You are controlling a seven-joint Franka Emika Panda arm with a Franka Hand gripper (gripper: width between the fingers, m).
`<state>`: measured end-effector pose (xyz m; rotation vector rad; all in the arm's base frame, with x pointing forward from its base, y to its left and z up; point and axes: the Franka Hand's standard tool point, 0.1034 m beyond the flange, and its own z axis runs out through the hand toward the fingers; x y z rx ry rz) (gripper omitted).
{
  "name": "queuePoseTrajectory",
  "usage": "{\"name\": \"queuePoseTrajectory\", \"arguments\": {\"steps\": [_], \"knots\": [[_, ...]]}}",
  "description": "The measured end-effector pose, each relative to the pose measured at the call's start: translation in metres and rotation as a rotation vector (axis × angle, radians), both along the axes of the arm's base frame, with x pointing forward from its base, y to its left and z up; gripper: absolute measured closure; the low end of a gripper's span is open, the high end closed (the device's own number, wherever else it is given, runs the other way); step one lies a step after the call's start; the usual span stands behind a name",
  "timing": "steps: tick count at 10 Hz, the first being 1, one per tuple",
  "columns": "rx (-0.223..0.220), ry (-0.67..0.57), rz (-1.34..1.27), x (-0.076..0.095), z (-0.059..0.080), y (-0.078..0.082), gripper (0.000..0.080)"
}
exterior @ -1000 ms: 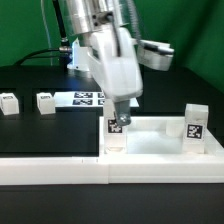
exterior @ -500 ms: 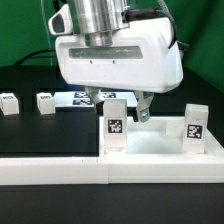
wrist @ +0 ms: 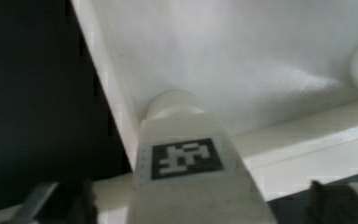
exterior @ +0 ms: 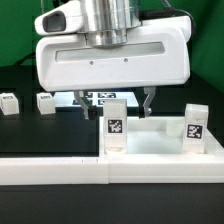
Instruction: Assemble square table
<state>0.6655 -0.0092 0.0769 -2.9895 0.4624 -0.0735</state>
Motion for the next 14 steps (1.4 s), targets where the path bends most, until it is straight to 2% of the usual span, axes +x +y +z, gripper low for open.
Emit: {"name": "queuePoseTrajectory", "arguments": {"steps": [2, 6, 7, 10, 12, 14], "knots": [[0.007, 0.01, -0.093, 0.0, -0.0001, 0.0001, 0.0513], [0.044, 0.024, -0.527, 0.001, -0.0012, -0.0013, 0.0509], [0.072, 0.041, -0.671, 0.0005, -0.0013, -0.0015, 0.0509], [0.207, 0.129, -1.189, 0.001, -0.0023, 0.0036, 0.0509], [0.28, 0.132, -1.461, 0.0015, -0.0024, 0.0022, 0.0509], [0.275, 0.137, -1.467, 0.0013, -0.0022, 0.0058, 0.0509]]}}
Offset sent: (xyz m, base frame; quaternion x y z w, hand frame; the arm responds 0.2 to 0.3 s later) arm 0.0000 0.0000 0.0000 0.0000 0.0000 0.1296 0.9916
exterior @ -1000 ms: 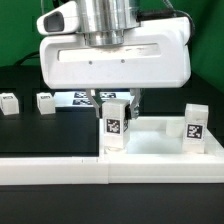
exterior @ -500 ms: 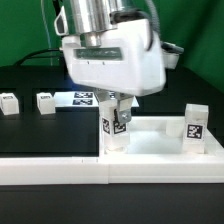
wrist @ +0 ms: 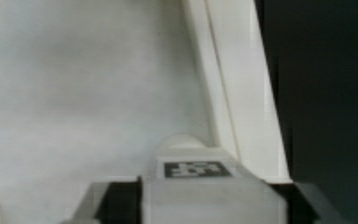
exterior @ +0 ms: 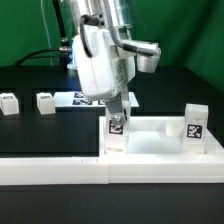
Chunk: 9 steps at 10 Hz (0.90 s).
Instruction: Assemble square table
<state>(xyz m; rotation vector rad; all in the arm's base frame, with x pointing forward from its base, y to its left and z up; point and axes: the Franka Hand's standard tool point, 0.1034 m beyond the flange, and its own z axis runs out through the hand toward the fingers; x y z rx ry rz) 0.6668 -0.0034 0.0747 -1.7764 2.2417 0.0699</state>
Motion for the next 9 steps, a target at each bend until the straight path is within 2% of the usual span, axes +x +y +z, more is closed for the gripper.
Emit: {"name": "queuePoseTrajectory", "arguments": {"steps": [1, 2, 3, 4, 8, 9], "knots": [[-0.02, -0.015, 0.081, -0.0001, -0.0002, 0.0, 0.0352], [-0.063, -0.046, 0.257, -0.0004, -0.0003, 0.0011, 0.0226], [-0.109, -0.081, 0.477, -0.0012, -0.0009, 0.0021, 0.0226], [-0.13, -0.096, 0.61, -0.0022, -0.0008, 0.0036, 0.0165], [-0.171, -0.137, 0.819, -0.0023, -0.0013, 0.0016, 0.0151], [-0.227, -0.154, 1.052, -0.0016, 0.0006, -0.0032, 0.0151]]}}
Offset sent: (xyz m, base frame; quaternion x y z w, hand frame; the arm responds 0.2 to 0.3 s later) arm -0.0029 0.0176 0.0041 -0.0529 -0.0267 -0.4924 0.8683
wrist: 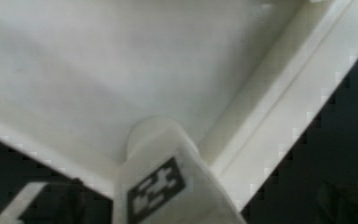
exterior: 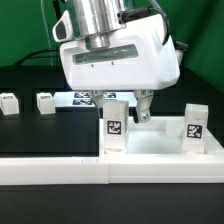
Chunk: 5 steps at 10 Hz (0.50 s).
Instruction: Assemble square table
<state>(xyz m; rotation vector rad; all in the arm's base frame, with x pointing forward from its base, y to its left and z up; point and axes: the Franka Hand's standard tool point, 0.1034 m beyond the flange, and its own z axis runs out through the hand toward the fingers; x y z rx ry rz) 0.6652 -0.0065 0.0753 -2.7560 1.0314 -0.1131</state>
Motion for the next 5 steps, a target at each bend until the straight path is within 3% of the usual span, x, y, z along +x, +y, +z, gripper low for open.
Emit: {"name": "queuePoseTrajectory", "arguments": {"steps": [1, 3, 4, 5], "knots": [[-0.042, -0.018, 0.199, 0.0041, 0.0033, -0.0022, 0.0151], [-0.053, -0.019, 0.316, 0.0083, 0.0032, -0.0006, 0.0151], [-0.05, -0.014, 0.29, 0.0078, 0.0027, -0.0005, 0.0282], [-0.049, -0.012, 0.279, 0.0077, 0.0027, -0.0005, 0.0282]]}}
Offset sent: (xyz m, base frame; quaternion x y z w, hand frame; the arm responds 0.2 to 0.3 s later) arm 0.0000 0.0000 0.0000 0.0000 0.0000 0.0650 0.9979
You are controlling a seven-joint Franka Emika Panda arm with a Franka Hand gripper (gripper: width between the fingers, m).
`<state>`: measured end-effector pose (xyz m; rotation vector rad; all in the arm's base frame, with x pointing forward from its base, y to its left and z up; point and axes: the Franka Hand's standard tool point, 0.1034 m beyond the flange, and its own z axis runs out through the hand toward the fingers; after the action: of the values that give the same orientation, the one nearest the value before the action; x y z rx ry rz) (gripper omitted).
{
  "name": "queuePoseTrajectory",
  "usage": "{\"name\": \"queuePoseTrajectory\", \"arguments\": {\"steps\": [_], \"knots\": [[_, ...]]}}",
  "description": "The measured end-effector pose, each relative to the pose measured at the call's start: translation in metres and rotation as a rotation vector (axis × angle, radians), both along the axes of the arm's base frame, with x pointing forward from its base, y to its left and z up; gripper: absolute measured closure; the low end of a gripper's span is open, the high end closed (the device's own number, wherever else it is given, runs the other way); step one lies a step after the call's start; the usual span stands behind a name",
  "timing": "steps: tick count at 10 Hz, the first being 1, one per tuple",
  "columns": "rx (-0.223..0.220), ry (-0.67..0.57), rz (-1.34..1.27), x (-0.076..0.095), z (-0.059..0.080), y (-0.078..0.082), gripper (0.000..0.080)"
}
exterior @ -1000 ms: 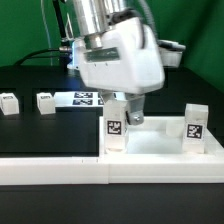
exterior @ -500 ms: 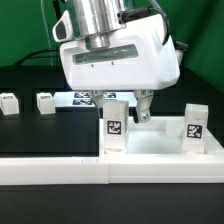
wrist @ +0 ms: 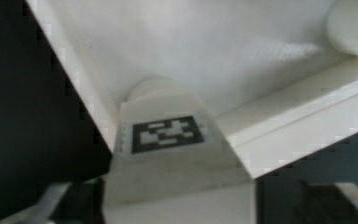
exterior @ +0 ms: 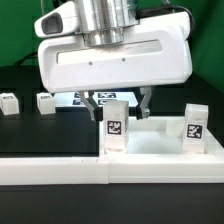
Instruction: Assemble square table
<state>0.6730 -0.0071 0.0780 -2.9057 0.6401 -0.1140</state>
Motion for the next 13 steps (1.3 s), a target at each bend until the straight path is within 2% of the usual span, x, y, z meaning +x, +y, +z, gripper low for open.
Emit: {"name": "queuePoseTrajectory", "arguments": {"steps": [1, 2, 4, 6, 8, 9, 11, 12, 13], "knots": [[0.004, 0.007, -0.045, -0.0002, -0.0002, -0.0005, 0.042], [0.007, 0.021, -0.114, -0.002, -0.0018, -0.0045, 0.05], [0.025, 0.043, -0.279, -0.0024, -0.0019, -0.005, 0.0502], [0.061, 0.109, -0.659, -0.0044, -0.0013, -0.0032, 0.0502], [0.175, 0.179, -1.064, -0.0038, -0.0028, 0.0017, 0.0503], [0.213, 0.196, -1.19, -0.0034, -0.0036, 0.0022, 0.0503], [0.229, 0.207, -1.291, -0.0027, -0.0035, 0.0031, 0.0503], [0.226, 0.203, -1.271, -0.0027, -0.0036, 0.0028, 0.0404], [0.217, 0.192, -1.214, -0.0028, -0.0038, 0.0032, 0.0404]]}}
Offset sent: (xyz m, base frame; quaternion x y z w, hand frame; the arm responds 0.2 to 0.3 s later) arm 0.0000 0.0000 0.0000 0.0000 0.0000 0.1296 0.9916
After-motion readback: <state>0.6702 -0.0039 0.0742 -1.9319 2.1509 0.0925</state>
